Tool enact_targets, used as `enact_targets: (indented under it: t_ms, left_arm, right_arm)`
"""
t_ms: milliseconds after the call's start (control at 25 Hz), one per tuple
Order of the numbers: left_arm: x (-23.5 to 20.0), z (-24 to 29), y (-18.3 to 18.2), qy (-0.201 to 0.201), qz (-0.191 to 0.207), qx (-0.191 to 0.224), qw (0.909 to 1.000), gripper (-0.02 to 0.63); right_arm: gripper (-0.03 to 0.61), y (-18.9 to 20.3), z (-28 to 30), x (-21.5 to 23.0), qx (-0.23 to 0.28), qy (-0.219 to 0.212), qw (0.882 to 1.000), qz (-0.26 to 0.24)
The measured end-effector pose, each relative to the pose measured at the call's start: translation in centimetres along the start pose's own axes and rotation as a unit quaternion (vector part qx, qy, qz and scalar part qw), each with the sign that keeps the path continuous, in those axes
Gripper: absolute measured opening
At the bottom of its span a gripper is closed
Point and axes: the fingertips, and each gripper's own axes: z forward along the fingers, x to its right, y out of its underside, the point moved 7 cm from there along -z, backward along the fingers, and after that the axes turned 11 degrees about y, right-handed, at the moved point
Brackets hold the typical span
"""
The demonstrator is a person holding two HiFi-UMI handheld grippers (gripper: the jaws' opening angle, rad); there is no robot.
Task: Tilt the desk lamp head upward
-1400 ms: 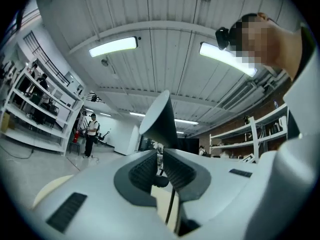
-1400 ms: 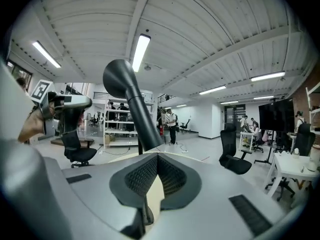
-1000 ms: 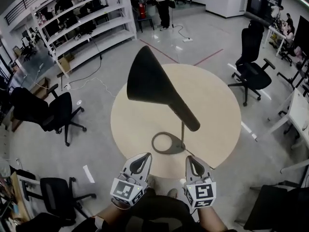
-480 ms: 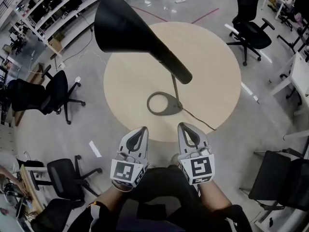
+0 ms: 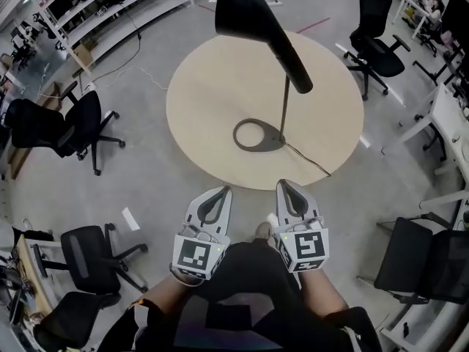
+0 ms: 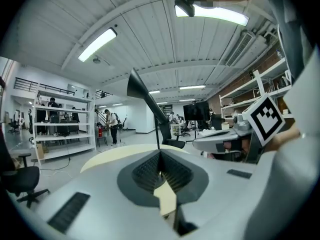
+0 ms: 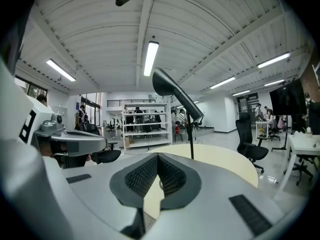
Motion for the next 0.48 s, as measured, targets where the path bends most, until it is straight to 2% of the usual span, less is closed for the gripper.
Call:
enact_targets:
  t_ms: [240, 480]
  left_arm:
    - [1.5, -9.7, 3.0, 0.024, -0.019, 0.003, 0.9995, 0.048]
    - [3.2, -14.5, 4.5, 0.038, -0.037, 0.013, 0.9985, 0.048]
  right_arm:
    - [0.014, 1.9, -7.1, -7.3, -0.007, 0.021, 1.0, -0.004]
    - [0.014, 2.5, -11.9, -11.5, -0.009, 0.036, 0.999, -0.019]
